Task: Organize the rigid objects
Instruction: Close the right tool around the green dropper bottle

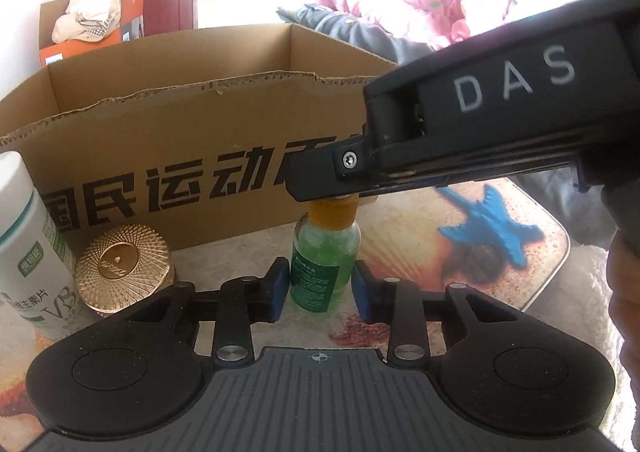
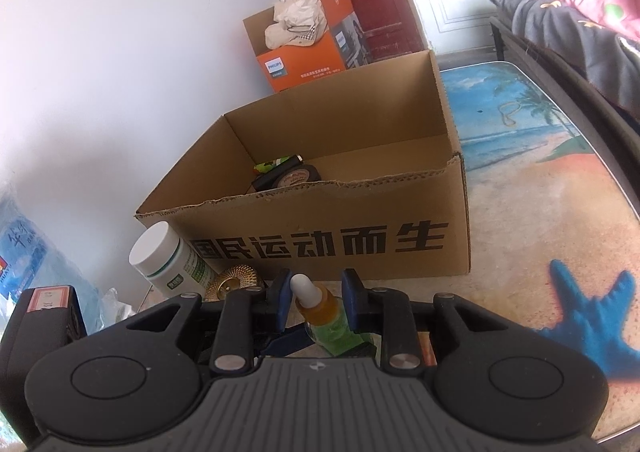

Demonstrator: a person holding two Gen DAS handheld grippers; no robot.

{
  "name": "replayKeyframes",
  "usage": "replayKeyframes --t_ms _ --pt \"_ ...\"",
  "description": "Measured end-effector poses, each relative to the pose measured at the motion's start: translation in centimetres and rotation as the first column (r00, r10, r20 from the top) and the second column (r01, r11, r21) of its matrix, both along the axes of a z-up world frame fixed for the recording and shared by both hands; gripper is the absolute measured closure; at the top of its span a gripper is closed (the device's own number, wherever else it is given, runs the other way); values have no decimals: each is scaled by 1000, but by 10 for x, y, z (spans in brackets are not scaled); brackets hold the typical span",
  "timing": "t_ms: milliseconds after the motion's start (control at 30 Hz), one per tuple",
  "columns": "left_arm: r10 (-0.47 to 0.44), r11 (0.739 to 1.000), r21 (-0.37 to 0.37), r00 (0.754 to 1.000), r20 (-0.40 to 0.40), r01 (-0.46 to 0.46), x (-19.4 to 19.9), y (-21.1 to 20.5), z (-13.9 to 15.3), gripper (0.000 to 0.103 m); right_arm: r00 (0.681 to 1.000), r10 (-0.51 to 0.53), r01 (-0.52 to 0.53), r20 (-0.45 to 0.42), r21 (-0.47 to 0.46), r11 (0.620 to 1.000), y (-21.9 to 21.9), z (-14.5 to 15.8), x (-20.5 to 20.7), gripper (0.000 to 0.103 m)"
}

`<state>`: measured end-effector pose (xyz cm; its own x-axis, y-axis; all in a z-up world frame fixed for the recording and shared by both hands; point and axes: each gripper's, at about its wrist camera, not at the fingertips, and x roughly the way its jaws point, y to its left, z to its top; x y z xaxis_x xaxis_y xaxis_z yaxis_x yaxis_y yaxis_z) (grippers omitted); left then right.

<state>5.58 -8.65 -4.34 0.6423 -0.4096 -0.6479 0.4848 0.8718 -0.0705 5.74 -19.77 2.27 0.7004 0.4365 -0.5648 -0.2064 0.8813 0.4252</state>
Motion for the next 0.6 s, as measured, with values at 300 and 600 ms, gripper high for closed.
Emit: replayKeyframes --t_ms 300,600 --pt "-24 1000 -18 1000 -11 23 -11 -1 3 70 1000 8 -10 -23 -75 997 1 1 -10 59" --pt "-64 998 -9 998 1 64 -15 -10 1 70 999 8 -12 -45 -81 997 -7 -8 -12 65"
